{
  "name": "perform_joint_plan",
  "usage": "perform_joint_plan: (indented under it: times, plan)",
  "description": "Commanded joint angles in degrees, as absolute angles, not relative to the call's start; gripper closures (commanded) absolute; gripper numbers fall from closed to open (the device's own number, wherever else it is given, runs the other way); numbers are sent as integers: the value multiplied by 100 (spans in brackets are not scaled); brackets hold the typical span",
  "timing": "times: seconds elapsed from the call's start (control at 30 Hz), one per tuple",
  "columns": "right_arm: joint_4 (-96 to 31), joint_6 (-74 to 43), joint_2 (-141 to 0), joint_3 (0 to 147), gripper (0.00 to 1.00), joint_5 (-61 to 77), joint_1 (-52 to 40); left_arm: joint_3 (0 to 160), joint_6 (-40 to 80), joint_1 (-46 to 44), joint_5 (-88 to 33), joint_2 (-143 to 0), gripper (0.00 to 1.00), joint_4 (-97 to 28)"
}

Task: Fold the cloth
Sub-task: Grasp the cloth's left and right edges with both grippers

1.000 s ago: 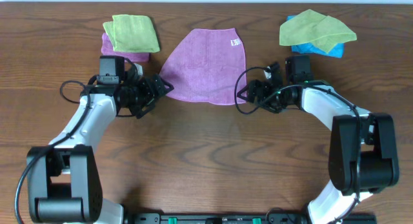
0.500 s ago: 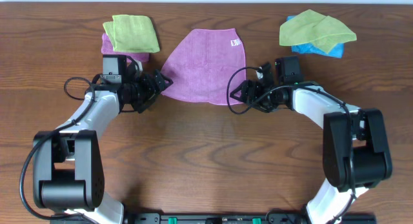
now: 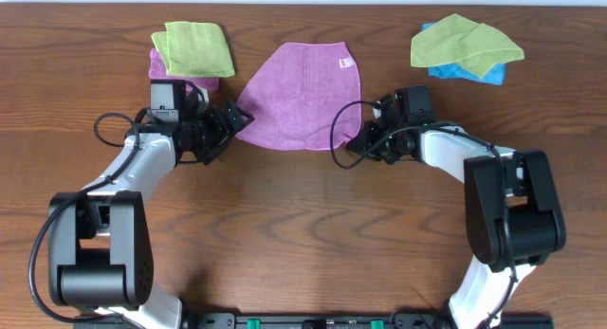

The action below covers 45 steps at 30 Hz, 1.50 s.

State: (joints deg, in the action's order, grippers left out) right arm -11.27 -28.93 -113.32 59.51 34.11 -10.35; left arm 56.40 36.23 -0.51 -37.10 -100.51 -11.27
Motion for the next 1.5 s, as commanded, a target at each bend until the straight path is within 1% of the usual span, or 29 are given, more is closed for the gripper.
perform_joint_plan:
  times: [0.0,0.07,0.1,0.13,0.17,0.2,0.23,0.3,0.4,0.6,0.83,1.0,1.1,1.27,1.33,1.37,1.4,1.47]
  plan:
    - [-1203,-2762,-11321,5916,99,3173,-908,5717,3642,-67,-3710,-10092,5,-1109]
    - [-1280,-2689,-11179,5916,99,3175,-825,5717,3642,-67,-3710,-10092,5,-1107]
    - [-1317,-2670,-11115,5916,96,3177,-794,5717,3642,-67,-3708,-10092,5,-1107]
    - [-1380,-2674,-11034,5916,83,3183,-762,5717,3642,-67,-3710,-10092,5,-1109]
    - [-1446,-2674,-10969,5916,76,3194,-751,5717,3642,-67,-3710,-10092,5,-1109]
    - [-1525,-2676,-10912,5916,67,3194,-746,5717,3642,-67,-3710,-10092,5,-1109]
    - [-1597,-2676,-10871,5916,53,3192,-746,5717,3642,-67,-3710,-10092,5,-1107]
    - [-1730,-2679,-10820,5916,43,3192,-753,5717,3642,-67,-3710,-10092,5,-1107]
    - [-1758,-2740,-10825,5913,37,3146,-757,5717,3642,-67,-3710,-10092,5,-1107]
    - [-1323,-2742,-10871,5913,29,2626,-843,5717,3642,-67,-3710,-10092,5,-1103]
    - [-832,-2832,-11126,5913,31,2589,-967,5717,3645,-67,-3710,-10092,5,-1041]
    - [-703,-2886,-11358,5913,39,2596,-1000,5717,3642,-67,-3710,-10092,5,-1024]
    - [-652,-2886,-11358,5913,40,2593,-1015,5717,3645,-67,-3710,-10092,5,-1022]
    - [-572,-2891,-11465,5913,46,2591,-1168,5717,3645,-67,-3710,-10092,5,-1022]
    - [-528,-2934,-11577,5913,53,2591,-1247,5717,3645,-67,-3710,-10092,5,-1022]
    - [-510,-2932,-11614,5913,60,2587,-1273,5717,3645,-67,-3712,-10092,5,-1024]
    - [-513,-2930,-11616,5913,64,2585,-1273,5717,3645,-67,-3712,-10092,5,-1024]
    - [-515,-2910,-11603,5913,82,2530,-1251,5717,3642,-67,-3712,-10092,5,-1024]
